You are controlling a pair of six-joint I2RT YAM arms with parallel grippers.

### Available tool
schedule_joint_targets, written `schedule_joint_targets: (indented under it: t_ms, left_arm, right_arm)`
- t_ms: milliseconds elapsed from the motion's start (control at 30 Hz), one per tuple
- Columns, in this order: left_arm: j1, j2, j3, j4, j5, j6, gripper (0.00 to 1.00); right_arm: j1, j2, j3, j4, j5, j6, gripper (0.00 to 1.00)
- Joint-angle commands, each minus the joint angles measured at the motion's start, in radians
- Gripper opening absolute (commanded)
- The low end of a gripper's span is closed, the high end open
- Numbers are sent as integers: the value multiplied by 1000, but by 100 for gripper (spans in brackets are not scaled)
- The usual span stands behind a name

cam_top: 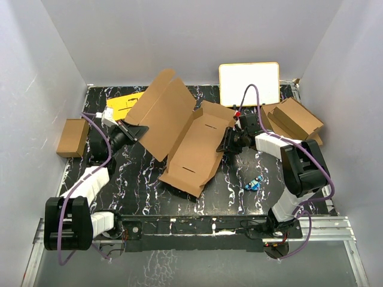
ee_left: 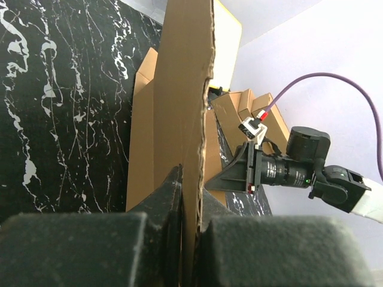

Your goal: Fold the paper box

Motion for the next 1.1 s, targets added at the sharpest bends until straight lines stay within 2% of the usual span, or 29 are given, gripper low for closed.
schedule_joint_targets:
  t_ms: [0, 167, 367, 533, 700, 933, 1067]
  left_arm:
    - [3, 5, 65, -49, 61, 66, 0]
    - [9, 24, 98, -78, 88, 100, 0]
    - [13, 51, 129, -80, 124, 112, 0]
    - [16, 64, 152, -99, 157, 151, 0]
    - [40, 68, 181, -164, 207, 226, 0]
    - [102, 40, 205, -245, 267, 294, 0]
    - [112, 22, 207, -252, 284, 298, 0]
  right_arm:
    - [8, -61, 26, 28, -39, -114, 38]
    - [9, -99, 32, 11, -81, -225, 48]
    - [9, -120, 24, -4, -235, -357, 68]
    - [9, -108, 27, -44, -357, -481, 75]
    - [9, -92, 60, -172, -487, -698, 79]
    - [2, -119, 61, -310, -526, -908, 90]
    - [-33, -146, 48, -377, -532, -1000, 92]
